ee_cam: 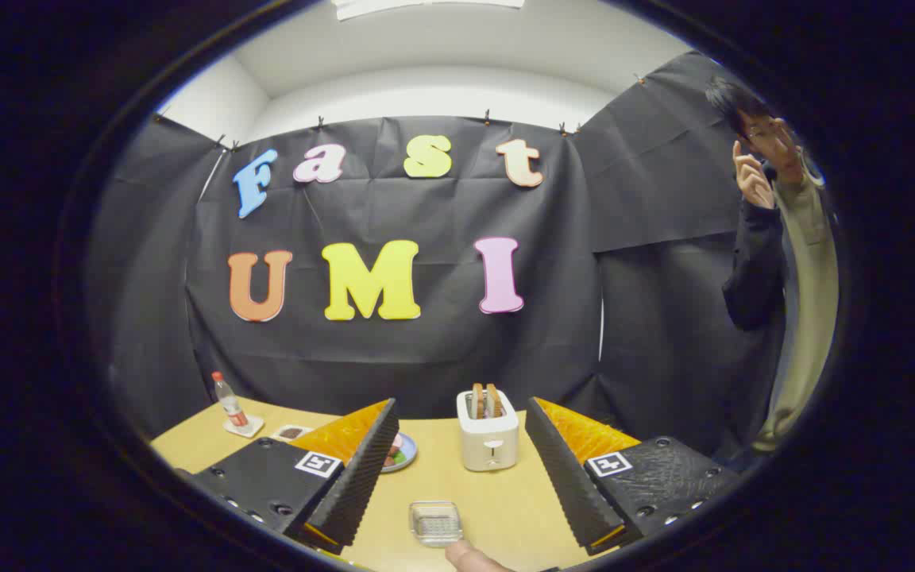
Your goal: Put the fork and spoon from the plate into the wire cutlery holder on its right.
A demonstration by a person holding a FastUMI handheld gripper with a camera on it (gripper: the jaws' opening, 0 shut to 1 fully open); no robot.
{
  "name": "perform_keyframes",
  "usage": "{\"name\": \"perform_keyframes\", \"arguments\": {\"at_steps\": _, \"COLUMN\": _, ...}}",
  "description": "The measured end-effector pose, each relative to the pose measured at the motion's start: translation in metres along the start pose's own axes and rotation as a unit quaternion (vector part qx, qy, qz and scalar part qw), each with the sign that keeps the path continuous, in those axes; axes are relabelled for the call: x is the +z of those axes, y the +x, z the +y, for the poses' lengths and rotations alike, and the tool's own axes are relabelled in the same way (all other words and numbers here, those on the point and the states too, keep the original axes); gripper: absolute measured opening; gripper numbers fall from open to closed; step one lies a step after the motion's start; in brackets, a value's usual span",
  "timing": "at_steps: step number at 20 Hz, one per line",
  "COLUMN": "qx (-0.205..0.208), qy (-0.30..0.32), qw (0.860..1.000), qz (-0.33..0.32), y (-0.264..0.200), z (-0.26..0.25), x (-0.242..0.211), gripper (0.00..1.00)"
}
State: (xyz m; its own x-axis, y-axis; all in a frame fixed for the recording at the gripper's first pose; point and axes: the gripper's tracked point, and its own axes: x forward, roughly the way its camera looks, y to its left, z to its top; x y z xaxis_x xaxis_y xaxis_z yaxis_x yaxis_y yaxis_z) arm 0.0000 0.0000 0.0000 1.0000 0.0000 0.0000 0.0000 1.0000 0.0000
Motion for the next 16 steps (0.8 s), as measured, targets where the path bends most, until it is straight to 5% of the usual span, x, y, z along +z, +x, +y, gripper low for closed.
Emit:
{"name": "perform_keyframes", "arguments": {"at_steps": 7, "qx": 0.014, "qy": 0.006, "qw": 1.000, "qz": 0.007, "y": -0.039, "z": 0.052, "x": 0.012, "gripper": 0.96}}
{"name": "perform_keyframes", "arguments": {"at_steps": 16, "qx": 0.017, "qy": -0.007, "qw": 1.000, "qz": 0.012, "y": -0.046, "z": 0.053, "x": 0.020, "gripper": 0.96}}
